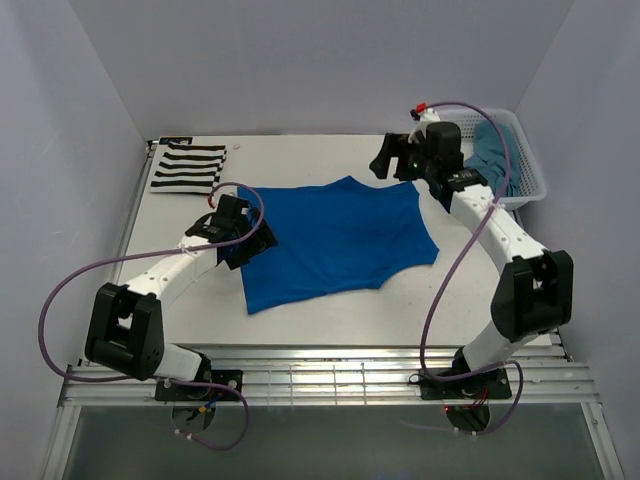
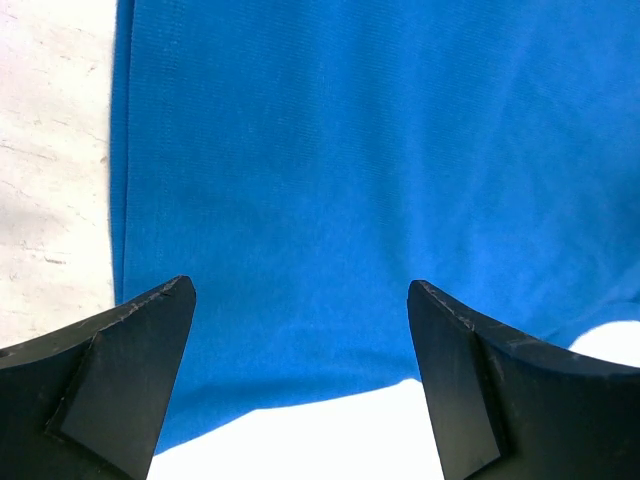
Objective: Fold and stack the tank tops
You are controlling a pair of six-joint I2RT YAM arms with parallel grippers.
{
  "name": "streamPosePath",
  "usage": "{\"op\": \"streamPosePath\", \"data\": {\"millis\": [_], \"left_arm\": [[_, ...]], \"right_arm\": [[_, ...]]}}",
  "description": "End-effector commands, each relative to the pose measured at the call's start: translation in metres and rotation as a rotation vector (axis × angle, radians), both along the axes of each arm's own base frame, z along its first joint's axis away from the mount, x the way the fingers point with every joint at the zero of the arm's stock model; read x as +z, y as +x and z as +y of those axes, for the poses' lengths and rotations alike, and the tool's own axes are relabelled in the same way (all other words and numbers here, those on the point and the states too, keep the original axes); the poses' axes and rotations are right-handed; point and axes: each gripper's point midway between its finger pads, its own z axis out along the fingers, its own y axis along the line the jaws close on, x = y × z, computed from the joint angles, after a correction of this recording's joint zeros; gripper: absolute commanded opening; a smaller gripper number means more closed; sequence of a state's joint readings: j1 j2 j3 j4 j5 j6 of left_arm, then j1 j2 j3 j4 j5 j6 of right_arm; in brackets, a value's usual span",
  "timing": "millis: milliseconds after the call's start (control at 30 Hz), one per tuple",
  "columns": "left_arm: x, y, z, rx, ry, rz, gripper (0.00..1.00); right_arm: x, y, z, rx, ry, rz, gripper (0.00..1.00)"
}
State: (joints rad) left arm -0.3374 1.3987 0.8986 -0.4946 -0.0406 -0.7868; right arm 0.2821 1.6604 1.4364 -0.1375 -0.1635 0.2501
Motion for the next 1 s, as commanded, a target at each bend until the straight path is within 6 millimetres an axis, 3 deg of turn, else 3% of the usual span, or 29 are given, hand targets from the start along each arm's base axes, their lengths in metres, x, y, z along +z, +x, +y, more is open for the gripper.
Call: {"op": "streamPosePath", "data": {"millis": [0,33,133,167,233,300,333,400,433,500,567,600,700,800,867,900,967], "left_arm": [[-0.004,0.020,0.000,0.030,0.026,-0.023,0.98],[0.000,0.030,0.000,0.036,0.037,-0.040,0.98],[-0.019,0.049,0.004,0.050,0.088,-0.006,0.98],[-0.014,0.060,0.002,0.045,0.088,-0.019,0.98],[-0.032,0.070,0.005,0.046,0.116,0.018,0.98],[-0.038,0.084,0.010,0.048,0.128,0.024,0.98],[-0.055,0.086,0.013,0.049,0.138,0.065,0.98],[-0.066,0.099,0.021,0.059,0.145,0.084,0.98],[-0.087,0.099,0.022,0.048,0.141,0.134,0.98],[-0.094,0.113,0.027,0.042,0.138,0.147,0.98],[-0.119,0.115,0.029,0.028,0.148,0.203,0.98],[-0.116,0.127,0.028,0.018,0.154,0.190,0.98],[-0.135,0.131,0.030,0.003,0.178,0.243,0.98],[-0.128,0.138,0.025,-0.004,0.161,0.234,0.98],[-0.124,0.130,0.024,-0.004,0.147,0.241,0.98],[-0.108,0.132,0.024,0.005,0.141,0.210,0.98],[-0.099,0.122,0.028,0.019,0.146,0.203,0.98]], "right_arm": [[-0.084,-0.040,-0.025,-0.061,-0.075,0.180,0.90],[-0.107,-0.055,-0.030,-0.068,-0.094,0.232,0.90],[-0.131,-0.069,-0.040,-0.081,-0.117,0.287,0.90],[-0.144,-0.075,-0.044,-0.085,-0.132,0.319,0.90],[-0.163,-0.076,-0.052,-0.102,-0.149,0.367,0.90],[-0.180,-0.076,-0.054,-0.095,-0.146,0.416,0.90],[-0.185,-0.077,-0.053,-0.084,-0.142,0.432,0.90],[-0.200,-0.076,-0.053,-0.080,-0.158,0.474,0.90],[-0.205,-0.075,-0.054,-0.081,-0.164,0.489,0.90],[-0.217,-0.075,-0.054,-0.079,-0.174,0.528,0.90],[-0.224,-0.079,-0.053,-0.083,-0.167,0.558,0.90],[-0.229,-0.082,-0.052,-0.083,-0.166,0.576,0.90],[-0.235,-0.090,-0.053,-0.101,-0.150,0.603,0.90],[-0.235,-0.090,-0.056,-0.117,-0.155,0.600,0.90],[-0.231,-0.086,-0.056,-0.118,-0.158,0.584,0.90],[-0.226,-0.084,-0.056,-0.119,-0.154,0.574,0.90],[-0.215,-0.079,-0.055,-0.112,-0.153,0.550,0.90]]}}
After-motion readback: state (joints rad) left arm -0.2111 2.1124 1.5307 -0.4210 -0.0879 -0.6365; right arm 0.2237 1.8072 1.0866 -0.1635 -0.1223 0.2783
